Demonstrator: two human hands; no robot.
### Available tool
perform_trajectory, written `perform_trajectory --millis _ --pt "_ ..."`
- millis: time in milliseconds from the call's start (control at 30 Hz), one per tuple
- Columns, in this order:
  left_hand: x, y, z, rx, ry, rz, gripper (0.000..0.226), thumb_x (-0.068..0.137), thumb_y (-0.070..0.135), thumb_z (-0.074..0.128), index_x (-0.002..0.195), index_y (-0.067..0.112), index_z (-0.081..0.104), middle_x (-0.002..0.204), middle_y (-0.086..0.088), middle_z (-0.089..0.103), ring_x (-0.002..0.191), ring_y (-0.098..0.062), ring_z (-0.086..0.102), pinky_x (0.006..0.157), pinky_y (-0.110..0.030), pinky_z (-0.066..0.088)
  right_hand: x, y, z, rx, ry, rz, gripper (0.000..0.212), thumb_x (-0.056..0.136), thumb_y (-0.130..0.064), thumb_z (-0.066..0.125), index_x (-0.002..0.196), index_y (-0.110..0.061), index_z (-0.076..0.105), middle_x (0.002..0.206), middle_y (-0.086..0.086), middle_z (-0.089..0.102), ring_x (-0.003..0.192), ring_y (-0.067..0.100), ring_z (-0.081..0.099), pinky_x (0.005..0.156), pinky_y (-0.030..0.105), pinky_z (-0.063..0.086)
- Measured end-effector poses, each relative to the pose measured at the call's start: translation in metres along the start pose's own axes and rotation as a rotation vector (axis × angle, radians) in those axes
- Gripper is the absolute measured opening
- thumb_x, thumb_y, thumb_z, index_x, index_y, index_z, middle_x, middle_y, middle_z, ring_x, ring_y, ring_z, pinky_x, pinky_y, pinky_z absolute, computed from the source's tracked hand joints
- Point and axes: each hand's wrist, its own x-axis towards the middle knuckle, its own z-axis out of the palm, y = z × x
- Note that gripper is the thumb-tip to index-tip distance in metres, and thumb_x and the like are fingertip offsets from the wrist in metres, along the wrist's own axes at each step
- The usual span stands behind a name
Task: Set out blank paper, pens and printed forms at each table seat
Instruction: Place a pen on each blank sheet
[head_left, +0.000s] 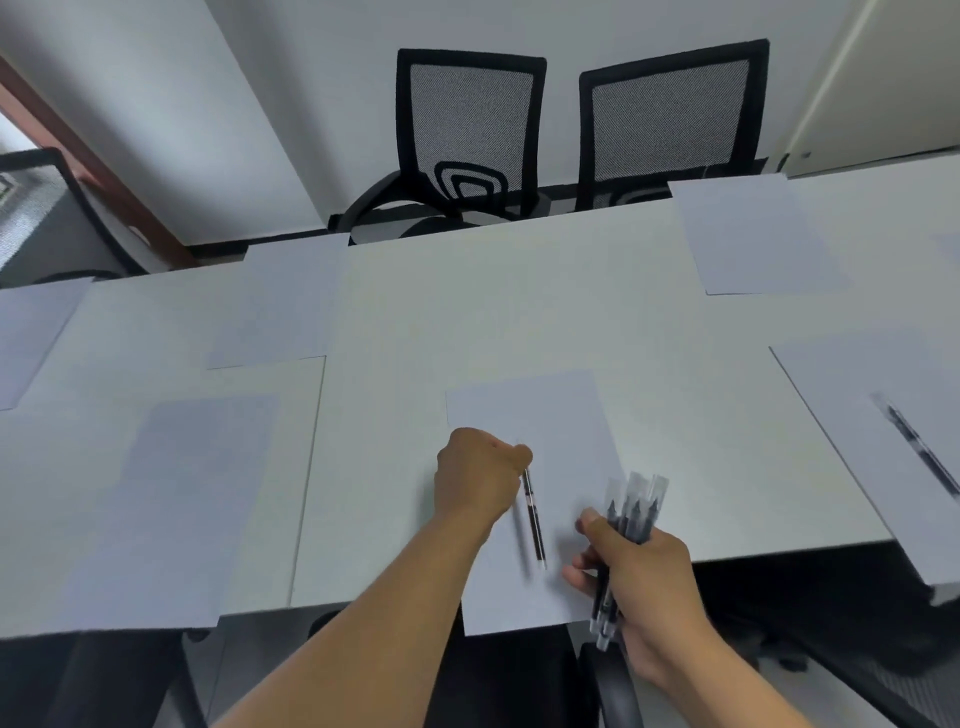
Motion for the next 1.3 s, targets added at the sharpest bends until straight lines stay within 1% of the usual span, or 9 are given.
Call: perform_trajectory --millis 200,367,433,533,700,900,1067,1200,1300 --pt "0.029 -0.008 0.011 0.167 0.039 -0.011 0.027 0.089 0.027 0.073 0.072 0.013 0.058 0.063 -0.005 0.062 0.052 -0.025 0.05 0.051 -0.026 0.037 0.012 0.004 -0.004 -0.018 0.012 0.025 0.026 0.099 -0.016 0.079 0.101 0.009 0.077 0.071 0.014 0.061 0.059 0.024 0.068 0.094 0.061 0.063" --pt "0.042 -0.011 0.018 0.214 0.086 0.005 0.041 0.091 0.028 0.075 0.065 0.013 0.045 0.054 -0.001 0.052 0.046 -0.022 0.044 0.048 -0.026 0.031 0.017 0.006 -0.002 -0.01 -0.009 0.012 0.029 0.099 -0.015 0.078 0.103 0.013 0.074 0.07 0.015 0.058 0.058 0.024 0.066 0.096 0.065 0.061" --pt "0.042 -0.009 0.02 0.246 0.1 0.011 0.048 0.092 0.029 0.075 0.062 0.015 0.04 0.05 0.003 0.045 0.046 -0.021 0.042 0.048 -0.027 0.029 0.017 0.007 -0.002 -0.01 -0.013 0.013 0.028 0.099 -0.015 0.078 0.102 0.013 0.075 0.07 0.015 0.059 0.06 0.025 0.066 0.093 0.061 0.064" --pt "0.042 -0.011 0.022 0.256 0.111 0.007 0.048 0.092 0.033 0.077 0.063 0.015 0.043 0.051 0.003 0.045 0.048 -0.021 0.044 0.049 -0.028 0.031 0.016 0.005 -0.002 -0.001 -0.025 0.021 0.026 0.098 -0.016 0.079 0.1 0.01 0.077 0.072 0.014 0.061 0.065 0.028 0.068 0.081 0.046 0.069" --pt "0.04 -0.012 0.022 0.249 0.114 0.014 0.051 0.092 0.036 0.078 0.058 0.016 0.045 0.05 0.004 0.048 0.05 -0.021 0.049 0.05 -0.028 0.034 0.015 0.002 -0.001 0.007 -0.038 0.026 0.025 0.097 -0.017 0.081 0.098 0.007 0.078 0.074 0.015 0.064 0.065 0.025 0.07 0.085 0.051 0.068" --pt "0.034 -0.012 0.02 0.257 0.109 0.031 0.062 0.091 0.039 0.081 0.051 0.02 0.039 0.044 0.007 0.038 0.048 -0.018 0.045 0.049 -0.028 0.028 0.009 -0.006 -0.004 -0.006 -0.05 0.039 0.024 0.097 -0.016 0.08 0.101 0.007 0.078 0.076 0.017 0.062 0.076 0.036 0.07 0.061 0.03 0.065" --pt "0.027 -0.012 0.018 0.242 0.105 0.043 0.066 0.09 0.036 0.08 0.048 0.019 0.033 0.036 0.008 0.029 0.044 -0.02 0.038 0.048 -0.029 0.027 0.003 -0.008 -0.007 -0.001 -0.075 0.033 0.027 0.096 -0.015 0.081 0.103 0.01 0.076 0.074 0.015 0.06 0.073 0.029 0.066 0.066 0.035 0.067" --pt "0.013 -0.014 0.009 0.184 0.128 0.043 0.061 0.091 0.037 0.081 0.052 0.018 0.038 0.048 0.003 0.04 0.049 -0.024 0.039 0.053 -0.03 0.031 -0.01 -0.014 -0.01 -0.048 -0.104 0.023 0.03 0.098 -0.02 0.079 0.106 0.009 0.075 0.077 0.017 0.063 0.072 0.032 0.071 0.06 0.031 0.064" --pt "-0.001 -0.014 -0.001 0.151 0.132 0.049 0.053 0.092 0.037 0.08 0.059 0.015 0.044 0.057 -0.004 0.047 0.054 -0.026 0.041 0.057 -0.031 0.034 -0.018 -0.02 -0.009 -0.068 -0.13 0.006 0.033 0.099 -0.022 0.078 0.108 0.01 0.074 0.072 0.012 0.063 0.064 0.03 0.067 0.063 0.038 0.064"
